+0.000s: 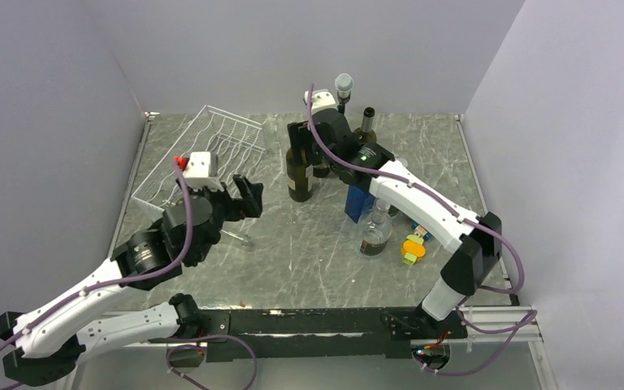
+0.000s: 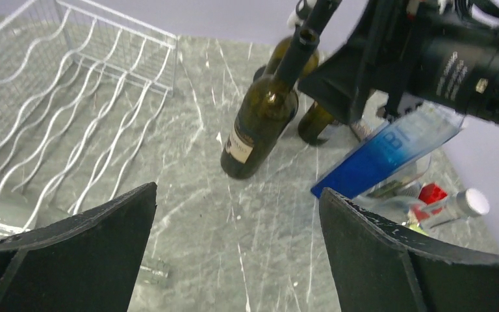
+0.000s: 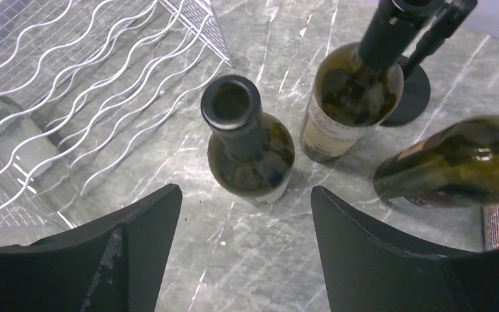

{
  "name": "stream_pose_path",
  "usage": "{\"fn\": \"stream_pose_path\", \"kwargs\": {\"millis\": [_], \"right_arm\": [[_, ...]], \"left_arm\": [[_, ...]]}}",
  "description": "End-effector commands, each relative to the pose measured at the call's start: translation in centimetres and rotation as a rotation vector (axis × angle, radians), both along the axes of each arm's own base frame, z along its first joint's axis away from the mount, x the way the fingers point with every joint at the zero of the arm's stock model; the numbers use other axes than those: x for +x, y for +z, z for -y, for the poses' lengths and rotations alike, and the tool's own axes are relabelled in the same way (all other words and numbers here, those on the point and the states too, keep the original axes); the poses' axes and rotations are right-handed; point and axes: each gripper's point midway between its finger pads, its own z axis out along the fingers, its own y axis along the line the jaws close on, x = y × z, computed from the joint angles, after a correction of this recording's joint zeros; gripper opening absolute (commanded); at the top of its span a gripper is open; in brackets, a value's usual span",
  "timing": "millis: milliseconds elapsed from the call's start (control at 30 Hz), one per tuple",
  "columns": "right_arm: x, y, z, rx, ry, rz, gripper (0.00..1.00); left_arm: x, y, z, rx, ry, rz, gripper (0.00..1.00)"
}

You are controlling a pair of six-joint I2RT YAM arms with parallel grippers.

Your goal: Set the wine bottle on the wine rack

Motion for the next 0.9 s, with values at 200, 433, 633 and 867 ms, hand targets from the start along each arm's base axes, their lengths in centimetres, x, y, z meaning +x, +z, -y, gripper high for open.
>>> {"fn": "stream_pose_path", "kwargs": {"millis": [200, 433, 633, 867], "right_arm": [[3.5, 0.8, -2.3, -0.006, 0.06, 0.11, 0.6], [5.3, -0.2, -2.3, -0.009, 0.086, 0.113, 0.64], [6.0, -1.2, -3.2, -0.003, 0.137, 0.102, 0.63], [5.8, -1.0, -4.1, 0.024, 0.189, 0.107, 0.36]], "left_arm": [[-1.8, -2.5, 2.7, -0.046, -0.157, -0.107, 0.99], [-2.9, -3.3, 2.2, -0.099, -0.169, -0.151, 0.99], [-4.0, -3.5, 1.8, -0.142, -0.197, -0.176, 0.99], [-4.4, -3.6, 1.4, -0.128, -0.199, -0.199, 0.99]]}}
